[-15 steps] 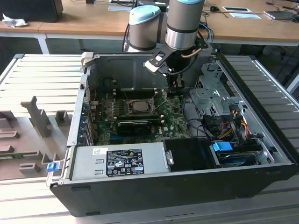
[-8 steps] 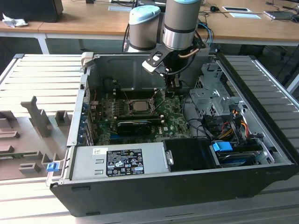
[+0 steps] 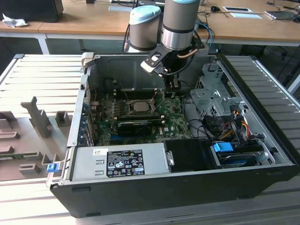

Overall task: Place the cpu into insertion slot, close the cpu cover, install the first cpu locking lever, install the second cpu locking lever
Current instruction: 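Close the cpu cover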

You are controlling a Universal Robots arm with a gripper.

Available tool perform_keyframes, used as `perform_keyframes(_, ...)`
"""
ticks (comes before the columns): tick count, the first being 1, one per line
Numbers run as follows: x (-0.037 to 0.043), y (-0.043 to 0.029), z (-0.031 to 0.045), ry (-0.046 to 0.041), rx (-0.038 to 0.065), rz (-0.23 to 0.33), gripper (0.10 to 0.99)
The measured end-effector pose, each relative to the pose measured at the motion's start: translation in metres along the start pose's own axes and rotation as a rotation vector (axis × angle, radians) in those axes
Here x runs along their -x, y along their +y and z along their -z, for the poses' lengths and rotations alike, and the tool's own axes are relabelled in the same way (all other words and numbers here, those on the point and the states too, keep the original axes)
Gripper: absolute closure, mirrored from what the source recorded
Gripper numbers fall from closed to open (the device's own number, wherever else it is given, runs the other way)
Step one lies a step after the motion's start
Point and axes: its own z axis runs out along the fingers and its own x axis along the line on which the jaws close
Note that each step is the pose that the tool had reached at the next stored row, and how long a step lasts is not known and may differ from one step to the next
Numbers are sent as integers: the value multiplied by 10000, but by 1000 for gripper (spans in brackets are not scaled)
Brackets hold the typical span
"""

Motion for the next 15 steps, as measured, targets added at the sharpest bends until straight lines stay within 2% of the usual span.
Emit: perform_keyframes(15,-2,-65,2,0,0,0,980)
